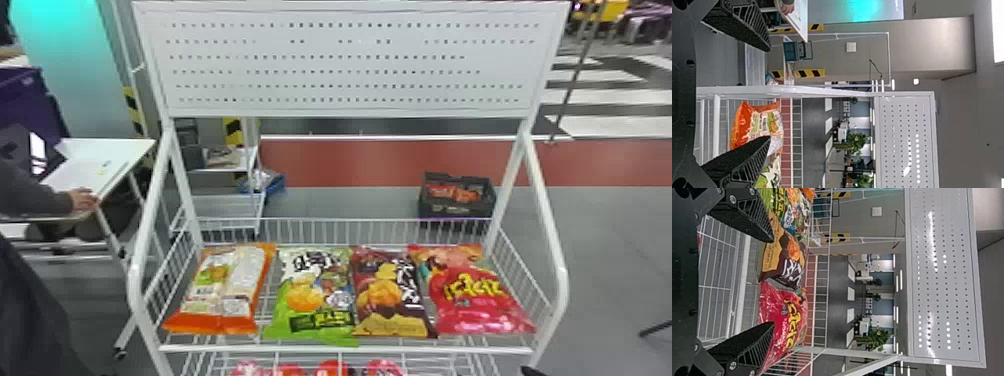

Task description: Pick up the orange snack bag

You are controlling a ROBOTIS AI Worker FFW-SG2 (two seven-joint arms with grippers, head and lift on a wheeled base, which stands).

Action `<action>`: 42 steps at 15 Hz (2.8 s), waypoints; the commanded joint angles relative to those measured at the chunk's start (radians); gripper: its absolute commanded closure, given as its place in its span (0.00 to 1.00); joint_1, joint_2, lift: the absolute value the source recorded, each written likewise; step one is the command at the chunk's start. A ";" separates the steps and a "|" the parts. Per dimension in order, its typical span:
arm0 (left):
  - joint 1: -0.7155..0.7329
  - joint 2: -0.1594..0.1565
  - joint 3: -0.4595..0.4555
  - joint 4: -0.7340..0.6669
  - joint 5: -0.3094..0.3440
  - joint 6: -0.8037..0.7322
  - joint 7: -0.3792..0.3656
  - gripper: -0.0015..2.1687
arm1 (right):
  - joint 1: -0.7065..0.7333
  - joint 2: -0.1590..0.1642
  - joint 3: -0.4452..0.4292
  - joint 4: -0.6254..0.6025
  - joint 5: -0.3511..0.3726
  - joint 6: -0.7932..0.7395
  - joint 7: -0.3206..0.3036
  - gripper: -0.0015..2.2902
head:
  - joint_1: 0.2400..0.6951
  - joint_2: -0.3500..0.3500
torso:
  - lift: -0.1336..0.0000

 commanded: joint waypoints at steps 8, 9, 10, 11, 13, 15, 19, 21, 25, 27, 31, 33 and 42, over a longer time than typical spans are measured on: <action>-0.002 0.000 0.003 0.001 0.000 -0.005 0.007 0.04 | -0.002 0.000 0.000 0.000 0.000 0.000 -0.001 0.06 | 0.57 0.50 | 1.00; -0.002 0.000 0.003 0.002 0.000 -0.005 0.007 0.04 | -0.002 0.001 0.000 0.002 0.000 0.000 -0.001 0.06 | 0.57 0.50 | 1.00; -0.002 0.000 0.003 0.002 0.000 -0.005 0.009 0.04 | -0.003 0.003 0.000 0.002 0.000 0.000 -0.001 0.06 | 0.57 0.50 | 1.00; -0.002 0.000 0.005 0.002 0.000 -0.008 0.009 0.04 | -0.003 0.003 0.000 0.002 0.000 0.000 -0.001 0.06 | 0.57 0.50 | 1.00; -0.003 0.000 0.005 0.002 0.000 -0.008 0.009 0.04 | -0.003 0.005 0.000 0.003 0.000 0.000 -0.001 0.06 | 0.57 0.50 | 1.00; -0.006 0.000 0.005 0.005 0.000 -0.008 0.007 0.04 | -0.003 0.006 0.000 0.002 0.000 0.000 -0.001 0.06 | 0.57 0.50 | 1.00; -0.032 0.001 0.002 0.008 0.002 -0.002 0.001 0.07 | -0.003 0.009 0.002 0.003 0.001 -0.003 -0.001 0.06 | 0.57 0.50 | 1.00; -0.044 0.001 -0.003 0.008 0.002 0.007 0.001 0.07 | -0.003 0.012 0.003 0.003 0.003 -0.003 -0.001 0.06 | 0.57 0.50 | 1.00; -0.074 0.001 -0.008 0.021 0.006 0.032 -0.004 0.11 | -0.003 0.012 0.005 0.005 0.003 -0.003 0.001 0.06 | 0.57 0.50 | 1.00; -0.110 0.001 -0.018 0.033 0.014 0.072 -0.005 0.11 | -0.002 0.012 0.006 0.005 0.004 -0.006 0.001 0.06 | 0.57 0.50 | 1.00; -0.218 0.001 -0.064 0.068 0.011 0.194 -0.004 0.11 | -0.003 0.012 0.009 0.009 0.006 -0.006 0.001 0.06 | 0.57 0.50 | 1.00; -0.267 0.001 -0.092 0.090 0.006 0.237 -0.001 0.11 | -0.003 0.012 0.011 0.011 0.008 -0.006 -0.001 0.06 | 0.57 0.50 | 1.00; -0.411 0.001 -0.207 0.162 -0.015 0.326 0.012 0.11 | -0.012 0.021 0.012 0.020 0.014 -0.006 -0.001 0.06 | 0.57 0.50 | 1.00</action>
